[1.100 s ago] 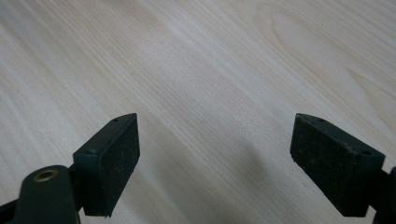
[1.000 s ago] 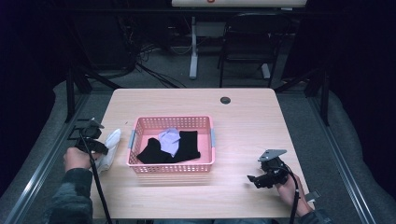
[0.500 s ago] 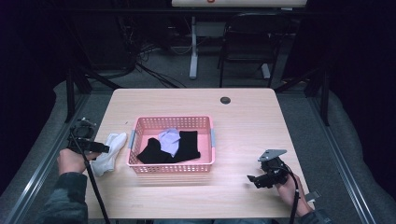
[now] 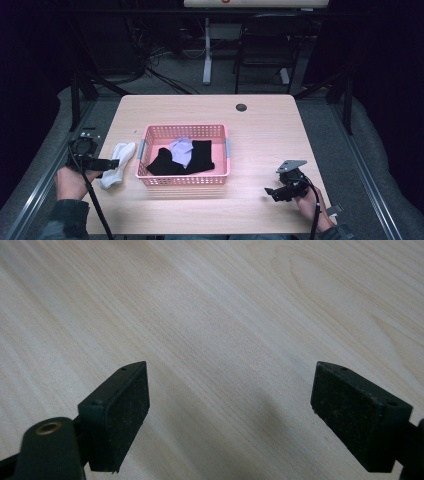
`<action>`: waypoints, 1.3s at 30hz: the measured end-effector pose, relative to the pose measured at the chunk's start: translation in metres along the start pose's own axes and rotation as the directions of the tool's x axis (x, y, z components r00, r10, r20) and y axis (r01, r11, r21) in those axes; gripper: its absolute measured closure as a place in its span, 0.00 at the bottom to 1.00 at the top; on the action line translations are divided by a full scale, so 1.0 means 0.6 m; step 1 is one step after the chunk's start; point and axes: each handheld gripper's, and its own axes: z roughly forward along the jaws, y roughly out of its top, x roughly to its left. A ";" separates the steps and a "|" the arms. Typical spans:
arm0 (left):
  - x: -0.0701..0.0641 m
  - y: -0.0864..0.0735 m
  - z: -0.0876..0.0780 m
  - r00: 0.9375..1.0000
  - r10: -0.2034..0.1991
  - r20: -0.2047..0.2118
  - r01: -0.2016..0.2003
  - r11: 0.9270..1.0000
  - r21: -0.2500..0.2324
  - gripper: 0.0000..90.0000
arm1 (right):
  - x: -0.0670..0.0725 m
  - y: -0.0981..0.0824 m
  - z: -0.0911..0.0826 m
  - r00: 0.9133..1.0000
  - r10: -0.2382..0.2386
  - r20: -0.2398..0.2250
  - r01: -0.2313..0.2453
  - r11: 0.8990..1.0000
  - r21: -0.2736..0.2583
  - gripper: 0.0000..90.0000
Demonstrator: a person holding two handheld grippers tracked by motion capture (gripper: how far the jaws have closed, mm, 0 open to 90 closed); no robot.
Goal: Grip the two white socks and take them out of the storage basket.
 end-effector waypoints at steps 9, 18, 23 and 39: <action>-0.028 -0.049 -0.007 1.000 0.018 0.017 -0.018 0.999 -0.044 0.03 | 0.001 0.000 0.000 1.000 0.005 -0.001 -0.005 1.000 -0.007 0.17; -0.054 -0.095 0.004 0.999 0.025 0.032 -0.023 0.997 -0.069 0.00 | 0.002 0.000 0.000 1.000 0.000 -0.002 0.000 1.000 -0.001 0.17; -0.066 -0.117 0.018 0.999 0.016 0.047 -0.013 0.998 -0.066 0.00 | 0.002 0.000 0.000 1.000 -0.002 -0.005 0.002 1.000 -0.002 0.17; -0.108 -0.170 0.057 1.000 -0.007 0.020 0.009 0.992 -0.129 0.00 | 0.002 0.000 0.001 1.000 -0.004 -0.004 0.004 1.000 -0.004 0.17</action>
